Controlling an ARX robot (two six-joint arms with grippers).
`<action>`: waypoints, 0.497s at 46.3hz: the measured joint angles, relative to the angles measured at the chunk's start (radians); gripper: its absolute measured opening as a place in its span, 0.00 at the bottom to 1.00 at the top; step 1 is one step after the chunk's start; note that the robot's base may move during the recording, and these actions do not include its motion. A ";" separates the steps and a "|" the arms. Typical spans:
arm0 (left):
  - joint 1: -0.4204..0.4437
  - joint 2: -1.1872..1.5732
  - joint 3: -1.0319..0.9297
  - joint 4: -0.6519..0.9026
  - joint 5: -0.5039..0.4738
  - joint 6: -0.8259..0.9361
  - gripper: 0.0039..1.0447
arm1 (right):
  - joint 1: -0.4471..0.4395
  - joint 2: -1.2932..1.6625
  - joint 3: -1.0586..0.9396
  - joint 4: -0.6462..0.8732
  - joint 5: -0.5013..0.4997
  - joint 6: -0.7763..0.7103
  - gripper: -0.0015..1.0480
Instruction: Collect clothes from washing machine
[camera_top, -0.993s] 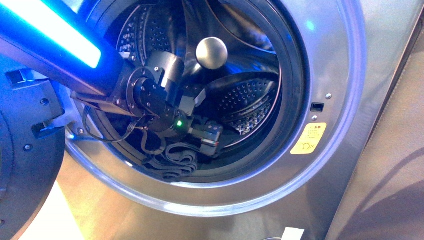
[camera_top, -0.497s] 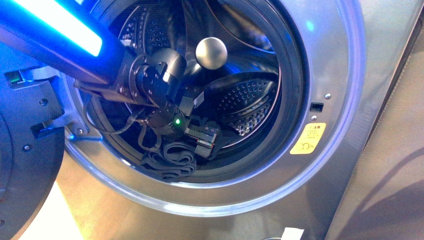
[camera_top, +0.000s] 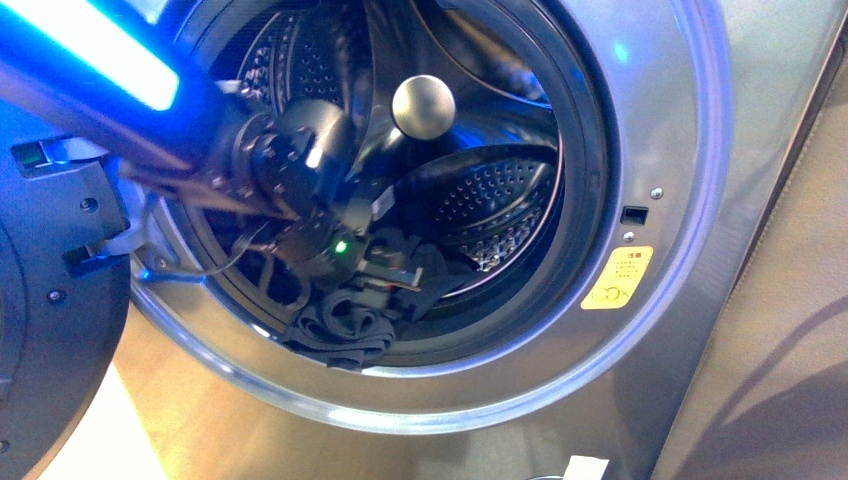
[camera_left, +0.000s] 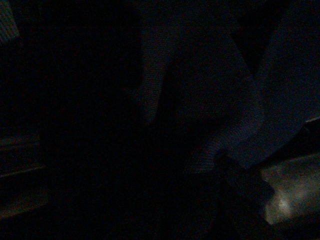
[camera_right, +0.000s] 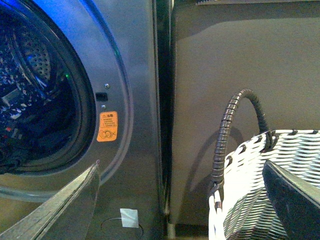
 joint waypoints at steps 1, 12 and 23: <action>-0.001 -0.012 -0.023 0.022 0.007 0.000 0.13 | 0.000 0.000 0.000 0.000 0.000 0.000 0.93; -0.030 -0.249 -0.312 0.203 0.120 0.013 0.11 | 0.000 0.000 0.000 0.000 0.000 0.000 0.93; -0.030 -0.555 -0.543 0.300 0.237 0.024 0.10 | 0.000 0.000 0.000 0.000 0.000 0.000 0.93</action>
